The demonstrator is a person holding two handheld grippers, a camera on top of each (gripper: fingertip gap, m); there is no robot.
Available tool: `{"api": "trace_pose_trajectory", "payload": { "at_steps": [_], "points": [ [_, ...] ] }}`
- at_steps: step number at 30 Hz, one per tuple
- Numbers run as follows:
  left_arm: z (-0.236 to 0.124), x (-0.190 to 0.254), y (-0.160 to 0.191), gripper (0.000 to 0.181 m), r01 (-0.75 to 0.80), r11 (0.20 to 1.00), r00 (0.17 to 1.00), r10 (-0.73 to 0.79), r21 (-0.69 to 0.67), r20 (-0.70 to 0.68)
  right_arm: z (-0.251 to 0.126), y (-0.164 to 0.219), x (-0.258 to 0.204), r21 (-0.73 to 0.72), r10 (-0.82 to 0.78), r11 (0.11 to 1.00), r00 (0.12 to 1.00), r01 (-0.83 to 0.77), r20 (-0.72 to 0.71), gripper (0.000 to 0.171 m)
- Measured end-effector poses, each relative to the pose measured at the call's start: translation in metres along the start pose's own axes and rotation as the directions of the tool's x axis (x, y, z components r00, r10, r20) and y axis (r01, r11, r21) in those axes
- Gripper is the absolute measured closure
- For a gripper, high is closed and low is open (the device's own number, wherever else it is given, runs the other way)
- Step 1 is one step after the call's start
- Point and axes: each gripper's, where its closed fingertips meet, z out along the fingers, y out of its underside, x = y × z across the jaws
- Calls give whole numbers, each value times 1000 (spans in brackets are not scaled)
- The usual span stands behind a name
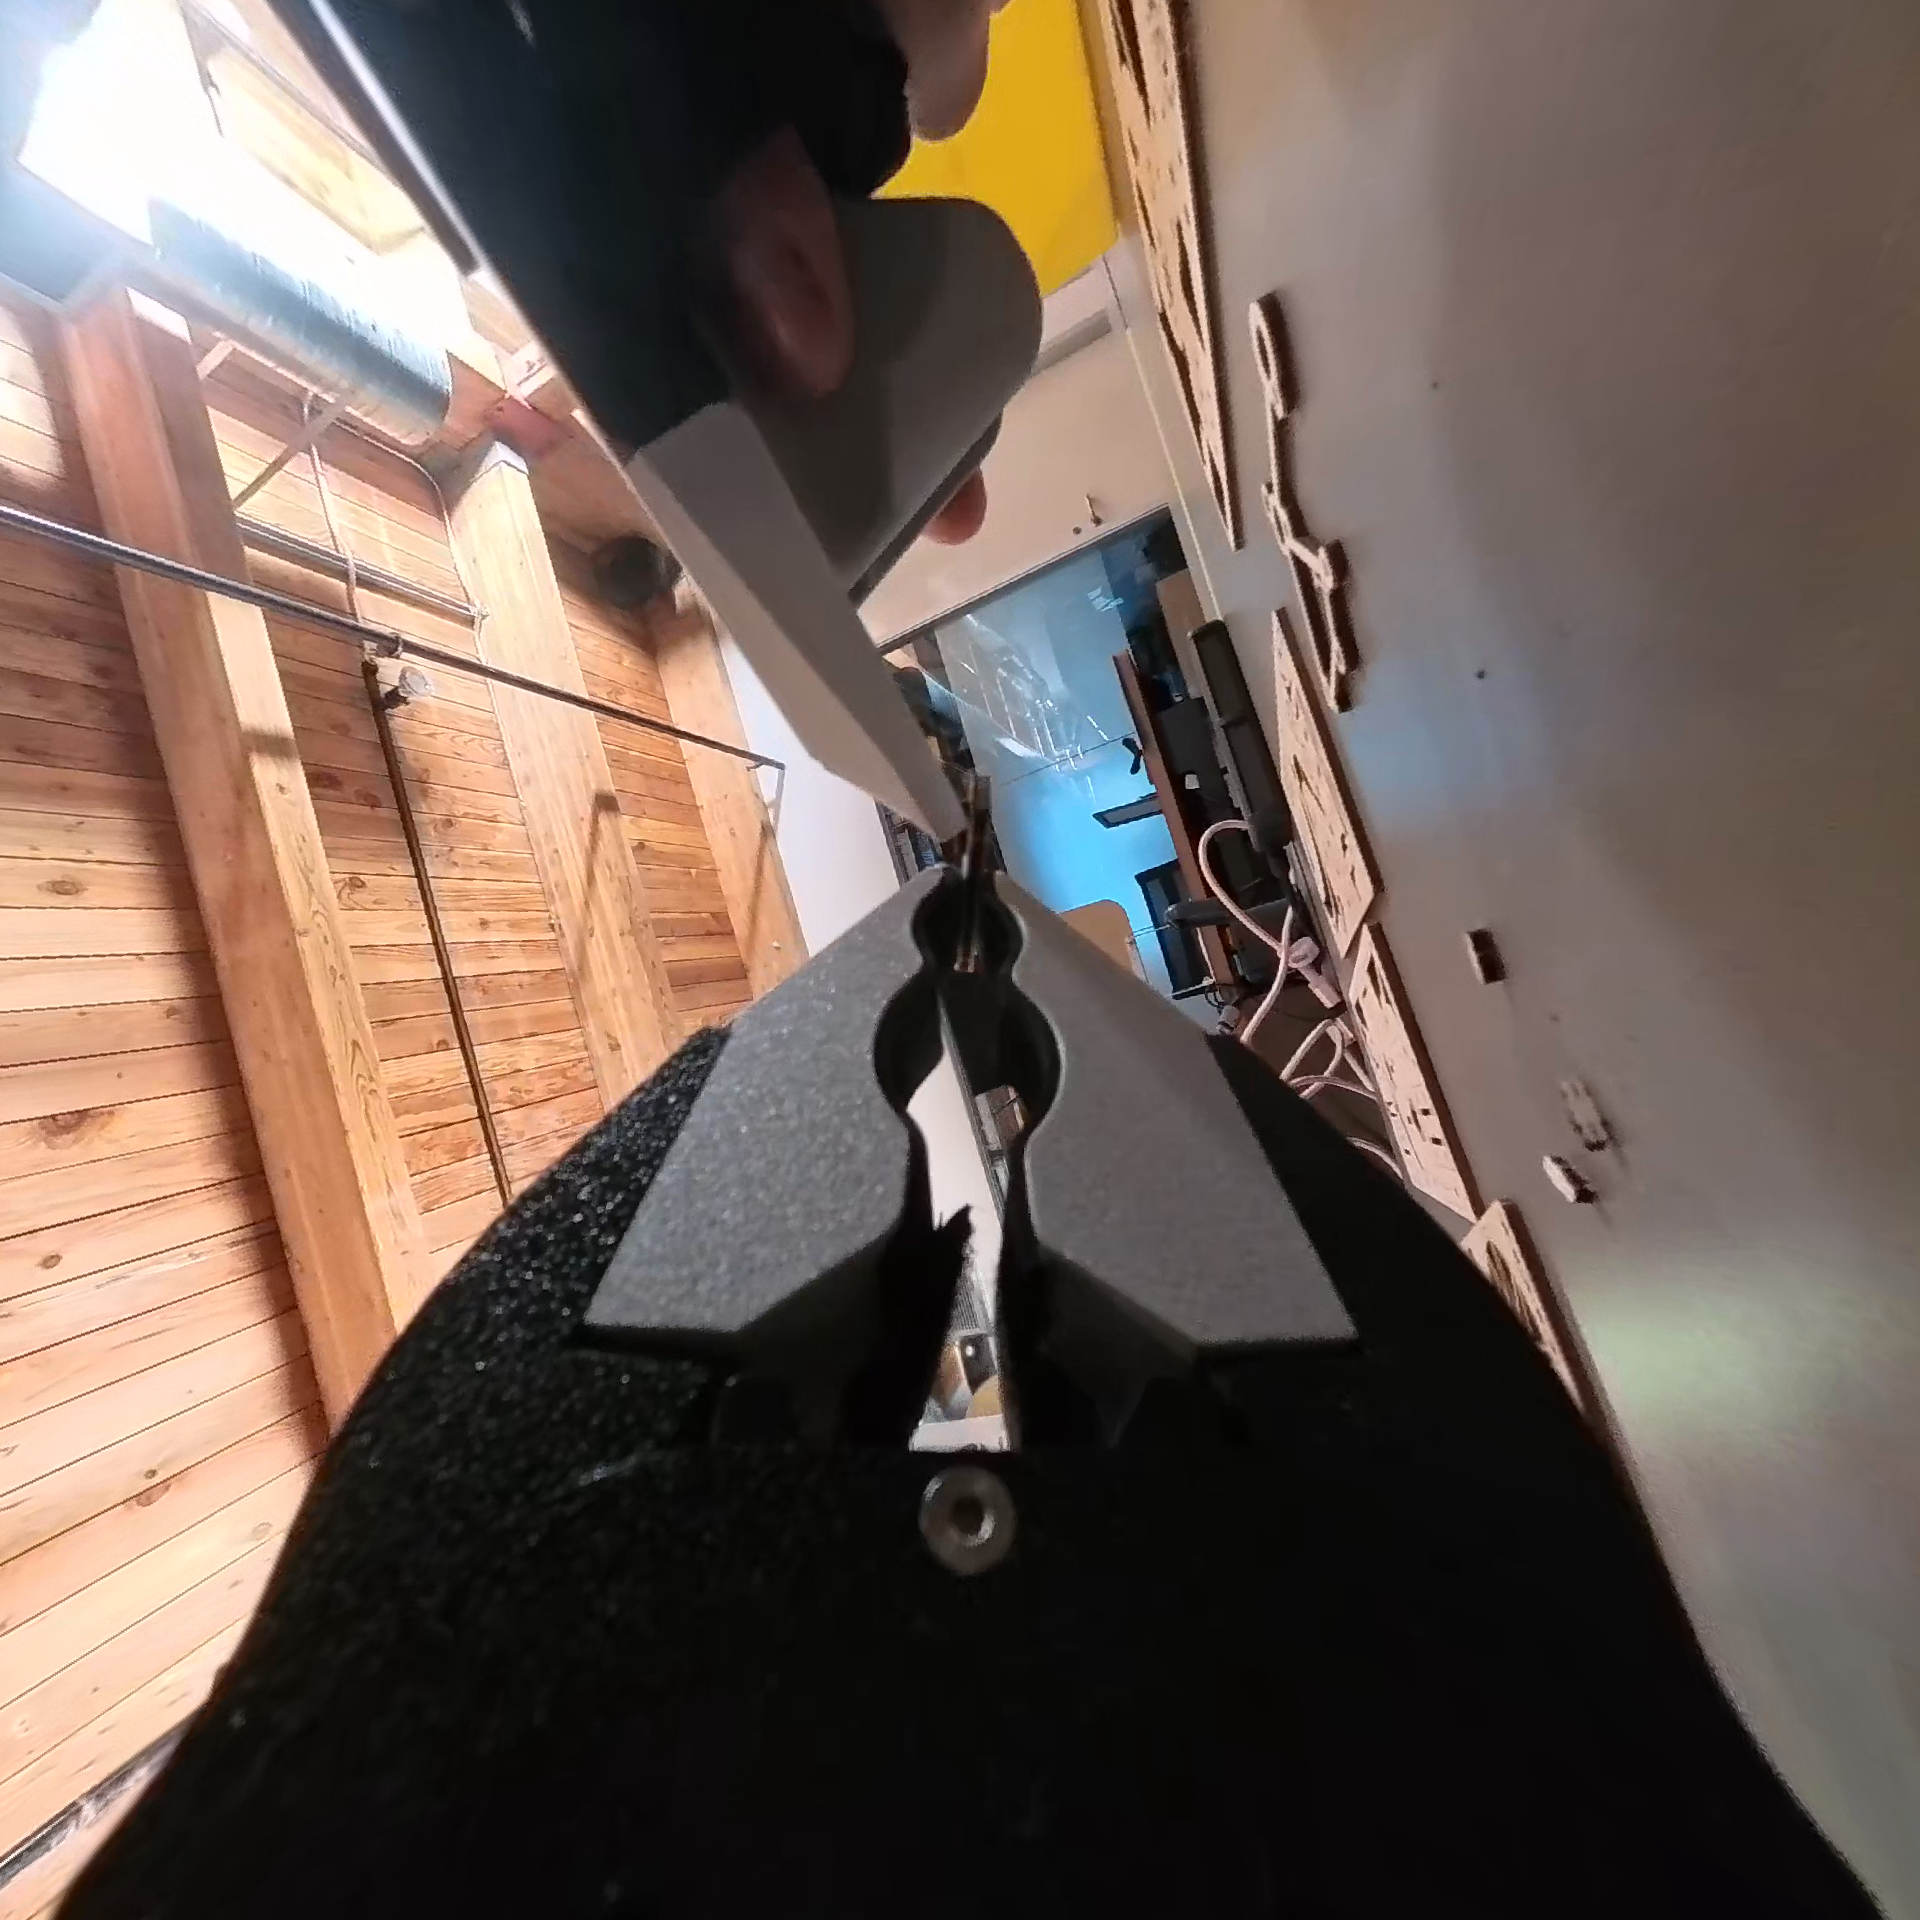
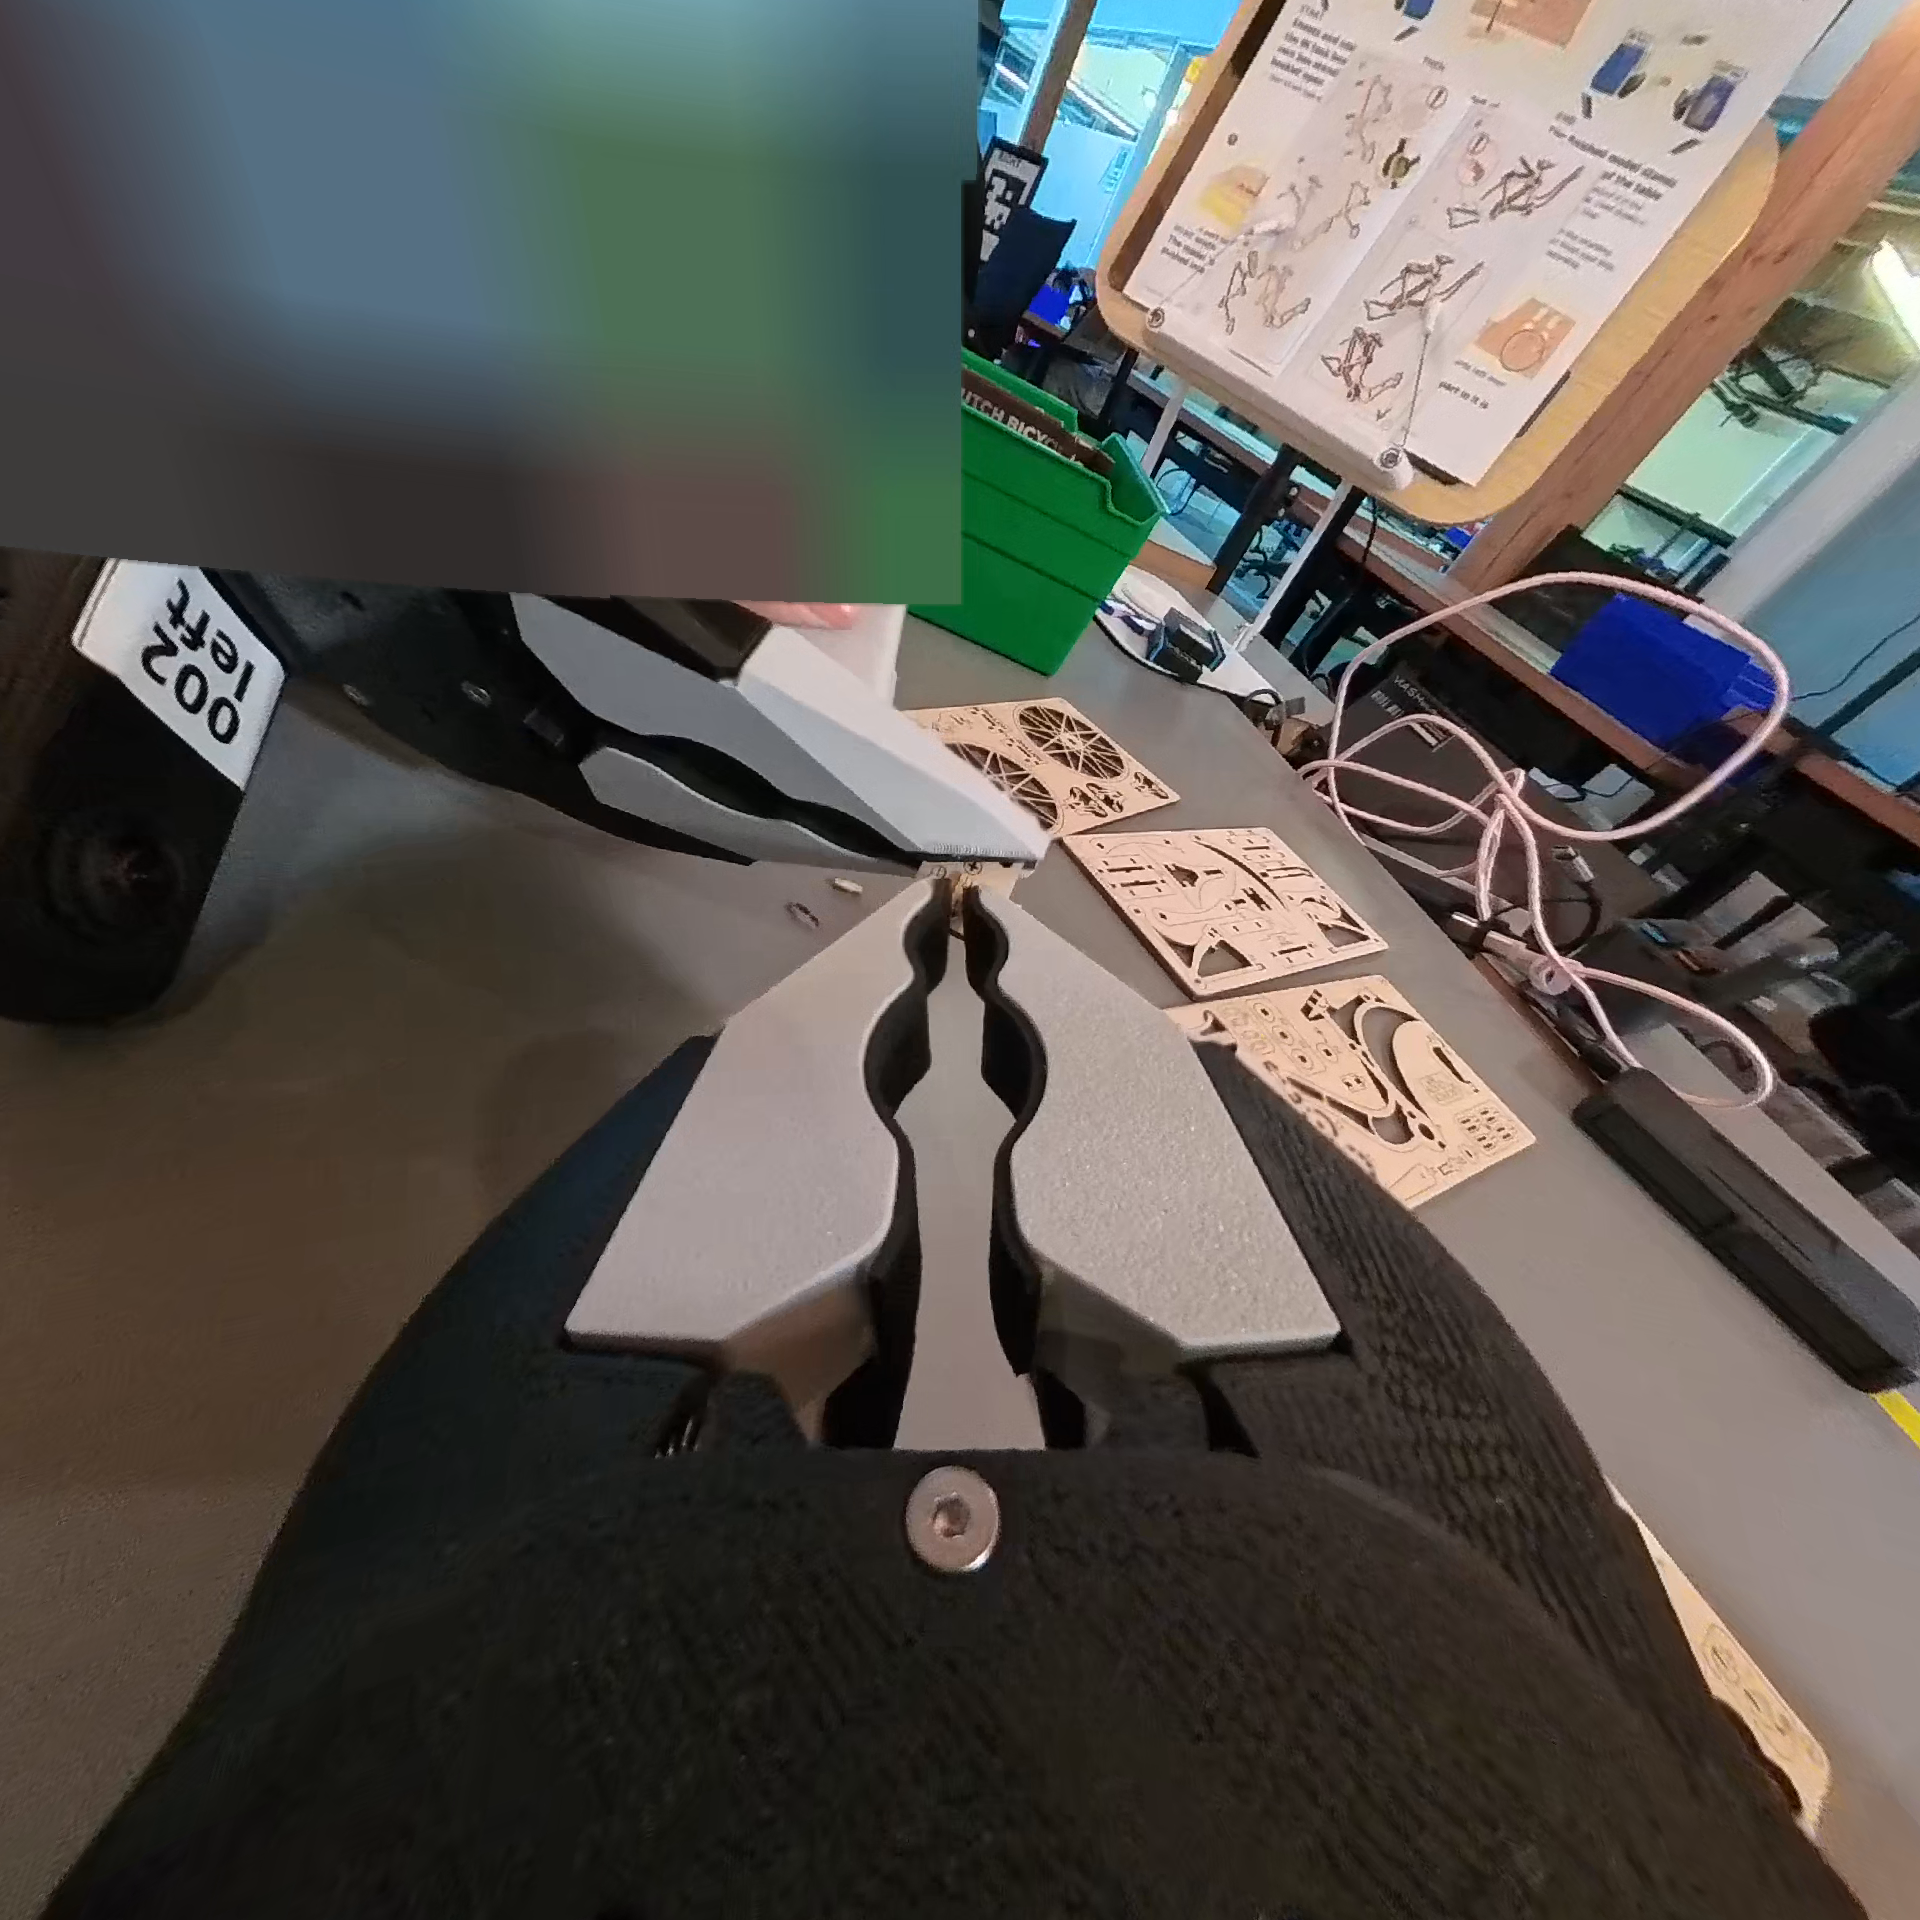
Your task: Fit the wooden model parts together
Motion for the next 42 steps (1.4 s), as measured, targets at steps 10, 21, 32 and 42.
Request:
{"api": "trace_pose_trajectory", "payload": {
  "at_steps": [10, 21, 32, 42],
  "points": [
    [1, 2, 0, 181, 4, 1000, 1000, -4, 6, 6, -2, -3, 4, 19, -36, 999, 998, 37, -44, 171],
    [3, 21, 22, 181, 28, 998, 997, -32, -60, -70, -1, 10, 16, -38, -23, 999, 998, 21, -59, 171],
    [10, 17, 57, 181, 523, 838, 843, -535, -154, -53, 10, 35, -11, -184, -204, 959, 976, 216, 82, 171],
    [11, 20, 50, 181, 599, 790, 789, -610, -129, -73, 12, 42, -24, -208, -269, 933, 953, 294, 140, 169]
  ]
}}
